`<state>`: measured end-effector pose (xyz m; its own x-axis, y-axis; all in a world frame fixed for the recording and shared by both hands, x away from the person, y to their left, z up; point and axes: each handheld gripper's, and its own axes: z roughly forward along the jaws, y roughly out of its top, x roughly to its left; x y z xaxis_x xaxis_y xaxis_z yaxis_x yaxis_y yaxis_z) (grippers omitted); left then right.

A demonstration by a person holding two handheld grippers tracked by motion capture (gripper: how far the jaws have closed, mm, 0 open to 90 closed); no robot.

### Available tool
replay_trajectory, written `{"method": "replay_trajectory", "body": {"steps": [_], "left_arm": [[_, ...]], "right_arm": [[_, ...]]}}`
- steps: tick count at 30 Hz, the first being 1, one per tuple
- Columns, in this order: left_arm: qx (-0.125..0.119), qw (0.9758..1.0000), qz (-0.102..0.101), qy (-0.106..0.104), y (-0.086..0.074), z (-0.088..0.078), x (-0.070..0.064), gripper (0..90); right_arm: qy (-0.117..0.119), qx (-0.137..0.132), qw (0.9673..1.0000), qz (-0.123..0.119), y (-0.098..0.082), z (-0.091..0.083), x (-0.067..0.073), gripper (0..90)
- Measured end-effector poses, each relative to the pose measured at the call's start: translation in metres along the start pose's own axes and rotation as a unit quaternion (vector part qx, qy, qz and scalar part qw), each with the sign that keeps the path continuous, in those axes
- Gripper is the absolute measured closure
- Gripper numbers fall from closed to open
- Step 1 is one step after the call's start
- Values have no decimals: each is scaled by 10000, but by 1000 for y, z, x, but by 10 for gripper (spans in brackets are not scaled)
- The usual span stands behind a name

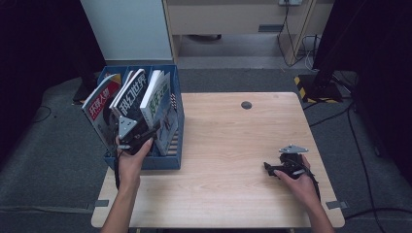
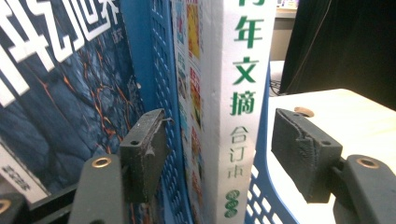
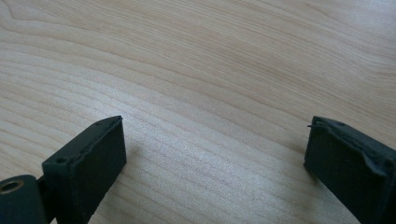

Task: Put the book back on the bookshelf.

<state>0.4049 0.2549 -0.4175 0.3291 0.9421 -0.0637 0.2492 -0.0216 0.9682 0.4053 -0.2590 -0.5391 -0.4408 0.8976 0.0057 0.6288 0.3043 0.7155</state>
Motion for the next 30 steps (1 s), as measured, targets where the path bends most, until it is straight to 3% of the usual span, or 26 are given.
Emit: {"method": "replay_trajectory", "body": {"steps": [2,21,30], "left_arm": [[25,10000,-56,-23,-1,-2,0,343],[189,9998,48,37,-12,-31,-1,318],[232,9996,40,-164,-12,-36,-9,313]], "right_arm": [[4,2,10000,6,0,0,0,55],[40,33,10000,33,1,0,0,48],[47,41,10000,34,1,0,0,48]]}}
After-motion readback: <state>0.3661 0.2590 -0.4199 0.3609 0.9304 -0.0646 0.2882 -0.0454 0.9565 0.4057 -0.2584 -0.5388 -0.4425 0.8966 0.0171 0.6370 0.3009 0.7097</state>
